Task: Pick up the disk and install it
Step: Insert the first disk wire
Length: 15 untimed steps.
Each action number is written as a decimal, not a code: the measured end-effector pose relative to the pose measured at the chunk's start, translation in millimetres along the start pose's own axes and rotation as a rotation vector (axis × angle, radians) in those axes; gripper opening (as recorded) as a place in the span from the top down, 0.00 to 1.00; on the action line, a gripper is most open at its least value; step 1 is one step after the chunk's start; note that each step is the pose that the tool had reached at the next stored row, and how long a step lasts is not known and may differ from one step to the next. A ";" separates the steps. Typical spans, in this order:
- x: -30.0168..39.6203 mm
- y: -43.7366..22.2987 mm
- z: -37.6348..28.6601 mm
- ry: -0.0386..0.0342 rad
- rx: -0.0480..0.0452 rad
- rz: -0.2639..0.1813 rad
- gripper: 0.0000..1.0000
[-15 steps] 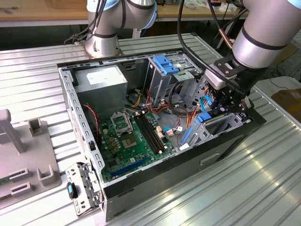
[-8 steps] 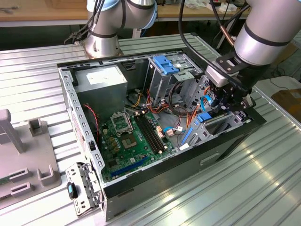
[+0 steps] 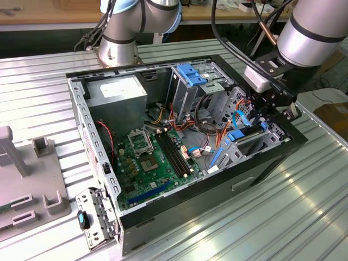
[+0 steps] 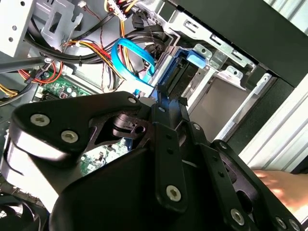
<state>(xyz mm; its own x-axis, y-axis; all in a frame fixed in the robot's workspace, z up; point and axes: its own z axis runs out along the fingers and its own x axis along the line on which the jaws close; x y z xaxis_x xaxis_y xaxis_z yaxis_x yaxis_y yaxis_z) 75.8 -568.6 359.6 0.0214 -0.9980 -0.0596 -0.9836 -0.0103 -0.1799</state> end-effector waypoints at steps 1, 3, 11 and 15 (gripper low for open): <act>0.0 -0.2 0.0 0.0001 -0.0001 0.000 0.76; 0.0 -1.2 0.1 0.0010 -0.0052 0.000 0.76; 0.4 -20.2 3.7 0.0000 -0.0955 0.005 0.76; 0.0 -21.2 -1.4 -0.0001 -0.0955 0.005 0.76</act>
<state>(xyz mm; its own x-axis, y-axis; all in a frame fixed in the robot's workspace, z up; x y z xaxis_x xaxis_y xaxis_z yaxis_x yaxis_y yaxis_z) 96.4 -568.4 364.8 0.0163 -0.9980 -0.0604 -0.9963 -0.0111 -0.0852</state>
